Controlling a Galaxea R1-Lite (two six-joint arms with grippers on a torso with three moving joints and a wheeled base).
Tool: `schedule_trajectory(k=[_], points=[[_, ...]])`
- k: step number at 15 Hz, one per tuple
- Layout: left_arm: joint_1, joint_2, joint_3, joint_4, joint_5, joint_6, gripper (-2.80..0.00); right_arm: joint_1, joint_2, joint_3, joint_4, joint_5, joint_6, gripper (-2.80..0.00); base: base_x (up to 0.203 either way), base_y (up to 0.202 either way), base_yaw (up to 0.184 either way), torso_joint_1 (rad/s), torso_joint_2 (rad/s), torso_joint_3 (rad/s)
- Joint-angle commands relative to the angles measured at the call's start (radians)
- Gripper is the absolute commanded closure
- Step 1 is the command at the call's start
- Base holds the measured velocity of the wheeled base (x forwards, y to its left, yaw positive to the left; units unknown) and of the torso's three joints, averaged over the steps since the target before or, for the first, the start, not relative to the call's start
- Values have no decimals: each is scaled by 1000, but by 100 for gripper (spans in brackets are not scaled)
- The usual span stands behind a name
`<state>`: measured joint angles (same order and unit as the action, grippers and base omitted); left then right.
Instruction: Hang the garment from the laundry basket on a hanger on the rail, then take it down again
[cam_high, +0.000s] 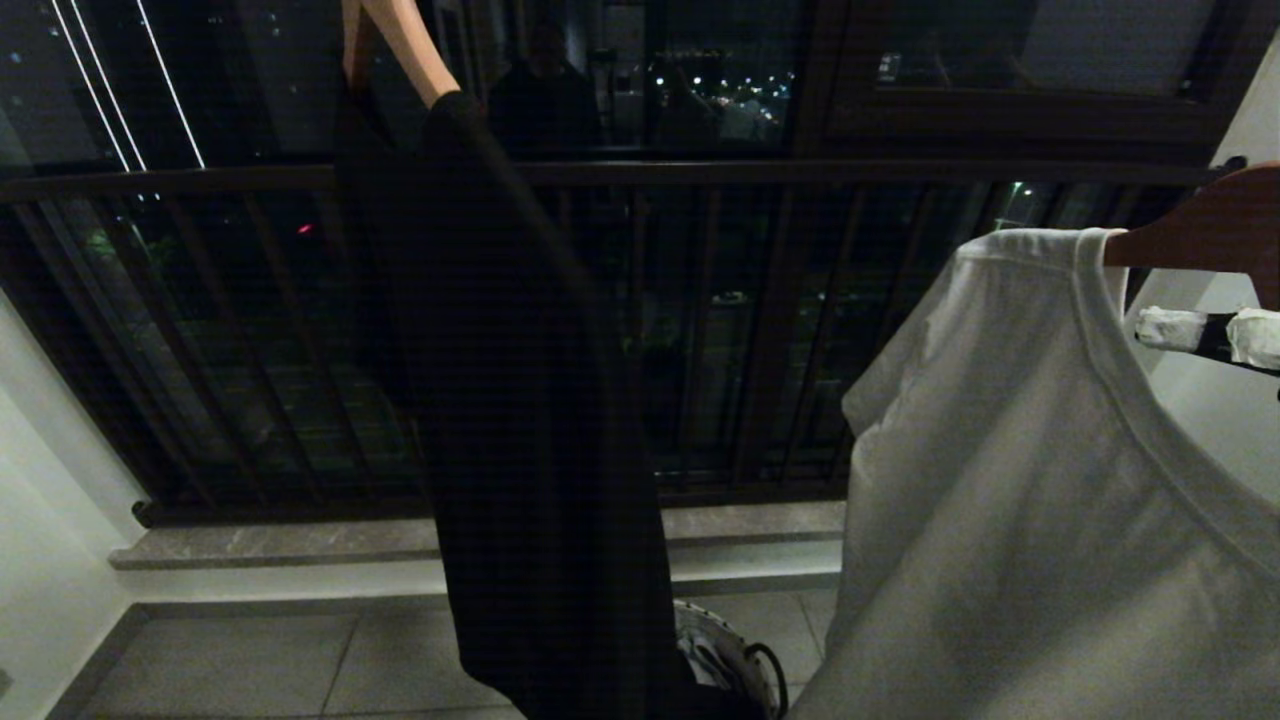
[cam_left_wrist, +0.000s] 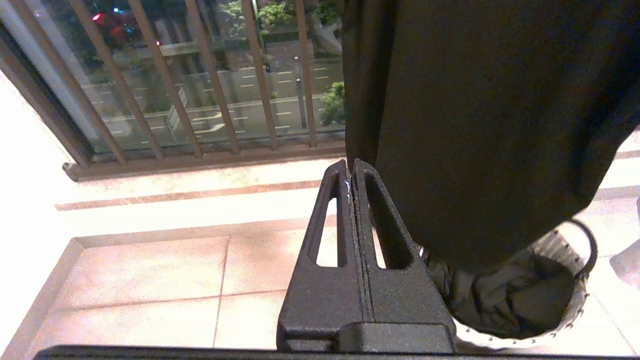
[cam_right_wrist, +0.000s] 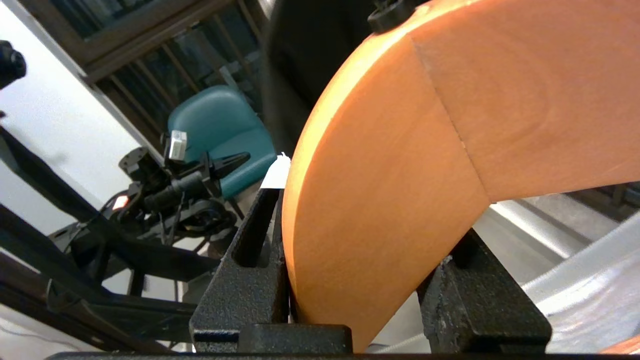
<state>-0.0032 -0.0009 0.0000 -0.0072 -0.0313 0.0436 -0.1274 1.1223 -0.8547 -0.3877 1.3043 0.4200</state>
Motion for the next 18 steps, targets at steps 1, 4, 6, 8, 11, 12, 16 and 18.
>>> schedule_trajectory(k=[1,4,6,8,11,12,16,18], points=[[0,-1,2,0,0,-1,0,0,-4,5,-2,7,3,0,0,0,0,-261,540,276],[-1,-1,3,0,-1,0,0,0,-10,5,-2,7,2,0,0,0,0,-260,556,287],[0,-1,2,0,-1,-1,0,0,-13,5,-2,7,2,0,0,0,0,-253,543,285],[0,-1,3,0,0,-1,0,0,-18,8,-3,7,2,0,0,0,0,-244,527,281],[0,-1,3,0,-1,0,0,0,-32,13,-4,7,2,0,0,0,0,-233,510,274],[0,-1,3,0,-1,-1,0,0,-33,13,-4,7,2,0,0,0,0,-227,486,268],[-1,-1,3,0,0,0,0,0,-33,5,-5,7,2,0,0,0,0,-221,487,265],[0,-1,2,0,-1,-1,0,0,-33,5,-5,7,2,0,0,0,0,-210,476,262]])
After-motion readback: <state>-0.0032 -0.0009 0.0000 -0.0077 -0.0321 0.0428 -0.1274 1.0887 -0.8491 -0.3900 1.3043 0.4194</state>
